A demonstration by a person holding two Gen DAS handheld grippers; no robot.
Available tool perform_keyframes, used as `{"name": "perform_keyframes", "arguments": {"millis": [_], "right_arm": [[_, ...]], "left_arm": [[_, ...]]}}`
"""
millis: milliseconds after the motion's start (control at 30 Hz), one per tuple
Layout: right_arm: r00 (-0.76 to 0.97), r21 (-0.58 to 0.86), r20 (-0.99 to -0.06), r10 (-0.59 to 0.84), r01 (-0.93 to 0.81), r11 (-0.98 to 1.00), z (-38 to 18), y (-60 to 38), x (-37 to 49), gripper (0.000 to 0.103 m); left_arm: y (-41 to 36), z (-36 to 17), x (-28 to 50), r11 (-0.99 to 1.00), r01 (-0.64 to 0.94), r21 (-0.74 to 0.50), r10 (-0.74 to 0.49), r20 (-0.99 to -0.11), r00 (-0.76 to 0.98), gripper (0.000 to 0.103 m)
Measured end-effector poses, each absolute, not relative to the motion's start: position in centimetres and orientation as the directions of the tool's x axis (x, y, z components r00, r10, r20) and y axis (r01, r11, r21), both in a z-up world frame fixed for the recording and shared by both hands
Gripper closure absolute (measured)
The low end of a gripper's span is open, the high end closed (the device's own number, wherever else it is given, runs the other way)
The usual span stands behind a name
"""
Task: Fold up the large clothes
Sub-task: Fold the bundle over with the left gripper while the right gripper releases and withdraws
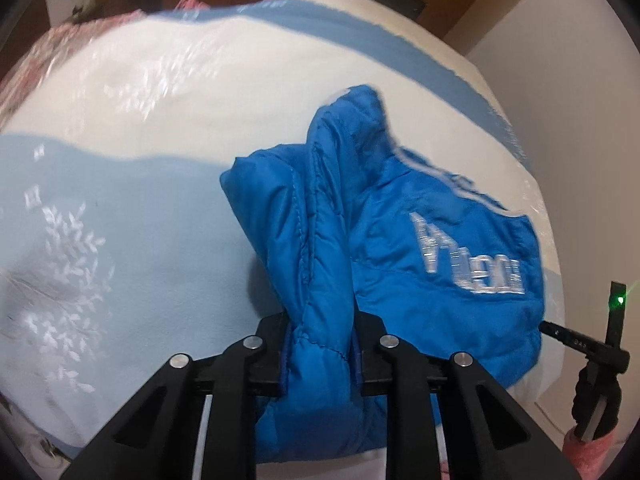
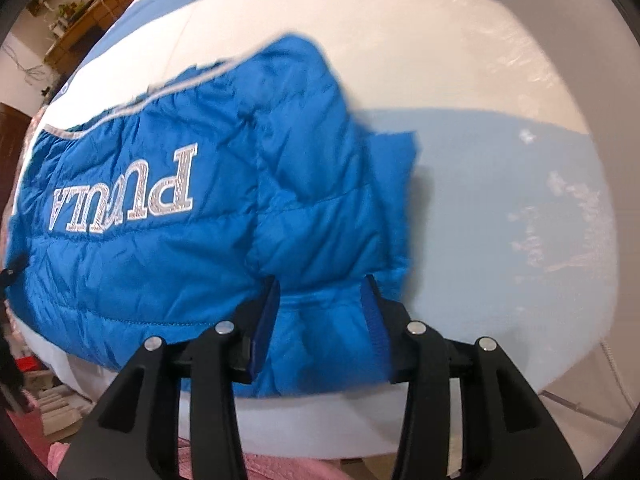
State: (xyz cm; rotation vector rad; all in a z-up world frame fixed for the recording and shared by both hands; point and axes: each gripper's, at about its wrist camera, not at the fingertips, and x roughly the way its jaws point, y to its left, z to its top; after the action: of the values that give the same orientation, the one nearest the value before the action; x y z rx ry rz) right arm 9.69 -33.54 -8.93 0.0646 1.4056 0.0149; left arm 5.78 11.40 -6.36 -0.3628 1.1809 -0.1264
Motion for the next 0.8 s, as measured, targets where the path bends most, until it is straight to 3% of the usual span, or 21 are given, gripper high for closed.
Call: {"name": "perform_keyframes", "arguments": {"millis": [333,800], "right_arm": [[0.205,0.023,-0.979,0.018,0.023,0.999,-5.2,-34.9,9.1,0.059],[0.222,-0.036,-0.974,-0.037,0.007,0.999,-1.9,-36.3,9.2,0.055]], "left_arm": [[1.7,2.6,6.7,0.925,0.138,-0.353,-0.377,-0.821,0.428,0.081],[-12.3,1.9,9.3,0.913,0.302,-0.273,-0.366,-0.875,0.318,0.081]]}}
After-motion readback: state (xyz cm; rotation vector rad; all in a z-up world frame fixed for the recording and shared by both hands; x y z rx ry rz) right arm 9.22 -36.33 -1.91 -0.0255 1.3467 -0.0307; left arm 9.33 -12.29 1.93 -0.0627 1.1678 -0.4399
